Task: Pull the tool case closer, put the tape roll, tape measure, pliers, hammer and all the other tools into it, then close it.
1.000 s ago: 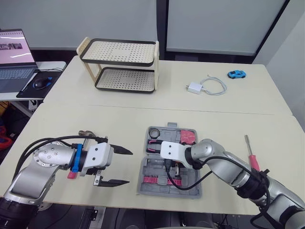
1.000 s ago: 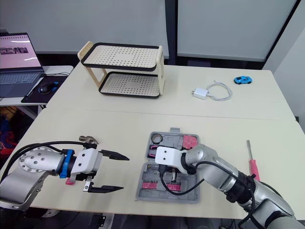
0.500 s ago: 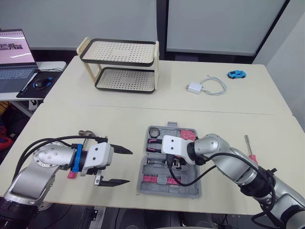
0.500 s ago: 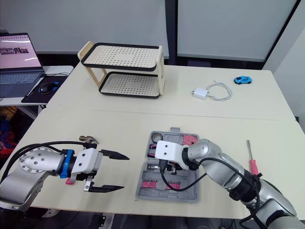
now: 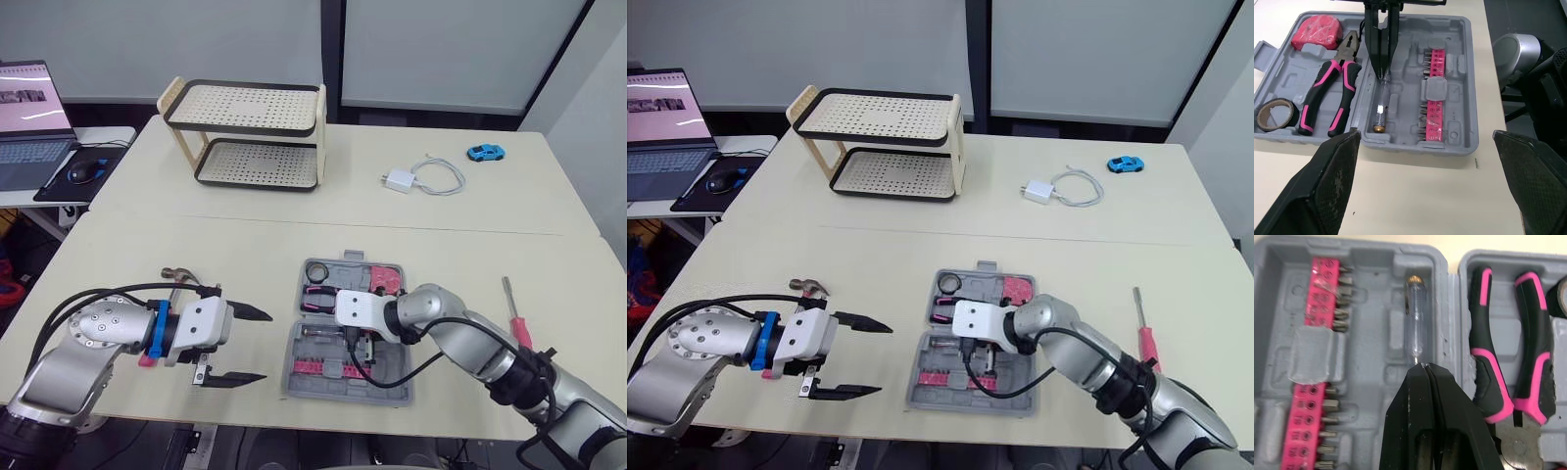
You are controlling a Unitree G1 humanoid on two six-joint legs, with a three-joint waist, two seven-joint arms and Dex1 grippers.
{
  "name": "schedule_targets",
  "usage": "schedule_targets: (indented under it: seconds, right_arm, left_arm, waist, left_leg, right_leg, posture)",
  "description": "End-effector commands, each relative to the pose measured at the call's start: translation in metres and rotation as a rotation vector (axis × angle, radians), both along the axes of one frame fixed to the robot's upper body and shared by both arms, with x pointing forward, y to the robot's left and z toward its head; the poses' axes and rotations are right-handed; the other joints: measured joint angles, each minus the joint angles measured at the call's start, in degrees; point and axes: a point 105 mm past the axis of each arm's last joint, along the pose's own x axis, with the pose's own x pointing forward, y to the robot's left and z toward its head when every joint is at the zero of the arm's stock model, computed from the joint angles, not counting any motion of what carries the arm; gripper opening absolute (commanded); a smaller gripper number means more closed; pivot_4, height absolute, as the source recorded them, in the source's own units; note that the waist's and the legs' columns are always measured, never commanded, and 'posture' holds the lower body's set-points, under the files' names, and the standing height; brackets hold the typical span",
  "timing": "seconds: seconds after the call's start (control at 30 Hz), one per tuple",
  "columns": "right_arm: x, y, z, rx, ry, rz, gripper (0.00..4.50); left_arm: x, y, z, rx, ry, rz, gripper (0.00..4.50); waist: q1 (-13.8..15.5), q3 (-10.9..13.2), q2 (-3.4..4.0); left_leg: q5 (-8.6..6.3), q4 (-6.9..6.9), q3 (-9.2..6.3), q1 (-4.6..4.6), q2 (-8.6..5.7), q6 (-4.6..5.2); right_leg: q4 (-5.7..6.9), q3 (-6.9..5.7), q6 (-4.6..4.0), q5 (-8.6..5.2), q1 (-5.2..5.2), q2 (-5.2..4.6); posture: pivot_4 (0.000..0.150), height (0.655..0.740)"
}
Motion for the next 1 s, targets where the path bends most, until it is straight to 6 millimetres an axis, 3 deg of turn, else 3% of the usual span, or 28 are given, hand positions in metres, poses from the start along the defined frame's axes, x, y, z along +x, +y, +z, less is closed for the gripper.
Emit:
schedule_targets:
  seconds: [0.03,0.3,0.43,0.6,0.7,0.83,0.9,1.0]
  right_arm:
    - [0.000,0.002,-0.001,0.009,-0.012,0.002,0.04]
    - [-0.002,-0.005,-0.012,-0.038,-0.001,0.009,0.04]
    - [-0.001,0.001,-0.005,-0.001,-0.033,0.033,0.04]
    - [-0.007,0.012,0.034,0.171,-0.050,0.058,0.04]
    - [-0.015,0.007,0.067,0.300,-0.077,0.067,0.04]
    - [-0.009,-0.034,0.099,0.384,-0.222,-0.034,0.04]
    - [-0.010,-0.057,0.107,0.413,-0.265,-0.084,0.04]
    - [-0.013,-0.107,0.111,0.384,-0.273,-0.256,0.04]
  left_arm:
    - [-0.002,-0.004,0.008,-0.008,-0.041,-0.026,4.50]
    - [-0.002,-0.005,0.007,-0.012,-0.038,-0.023,4.50]
    - [-0.002,-0.004,0.006,-0.015,-0.037,-0.015,4.50]
    - [0.005,0.010,0.013,-0.060,-0.028,0.095,4.50]
    - [0.021,0.034,0.027,-0.142,-0.058,0.302,4.50]
    - [0.034,0.083,0.039,-0.260,-0.108,0.651,4.50]
    - [0.031,0.109,0.037,-0.273,-0.108,0.790,4.50]
    - [0.018,0.154,0.028,-0.265,-0.080,0.993,4.50]
  waist:
    - [0.01,0.00,0.00]
    - [0.04,-0.01,-0.01]
    - [0.03,-0.01,-0.01]
    - [0.04,-0.01,0.00]
    - [0.08,-0.01,0.00]
    - [0.16,-0.05,-0.07]
    - [0.19,-0.08,-0.12]
    - [0.21,-0.09,-0.14]
  left_leg:
    - [0.00,0.00,-0.01,0.01,0.00,0.00]
    - [0.00,0.00,-0.01,0.03,0.00,0.00]
    - [0.00,0.00,0.00,0.05,0.00,0.00]
    - [0.00,0.00,0.00,0.05,0.00,0.00]
    - [0.00,0.00,-0.05,0.07,0.01,0.00]
    - [0.00,0.02,-0.08,0.06,0.01,0.00]
    - [0.00,0.03,-0.05,0.06,-0.01,0.00]
    - [0.00,0.02,-0.04,0.11,-0.01,0.00]
  right_leg:
    - [0.00,0.00,0.00,0.00,0.00,0.01]
    - [0.02,0.00,0.00,0.00,0.03,0.00]
    - [0.02,0.00,0.00,0.00,0.04,0.00]
    - [0.06,0.01,0.00,0.00,0.01,0.00]
    - [0.12,-0.02,-0.01,-0.02,0.01,0.01]
    - [0.15,-0.05,-0.02,-0.02,0.05,-0.02]
    - [0.14,-0.04,-0.02,-0.02,0.06,-0.04]
    - [0.17,-0.04,-0.04,-0.02,0.08,-0.03]
  posture:
    - [0.150,0.7350]
    - [0.150,0.7350]
    - [0.150,0.7350]
    - [0.150,0.7350]
    - [0.150,0.7350]
    - [0.150,0.7350]
    - [0.150,0.7350]
    - [0.150,0.7350]
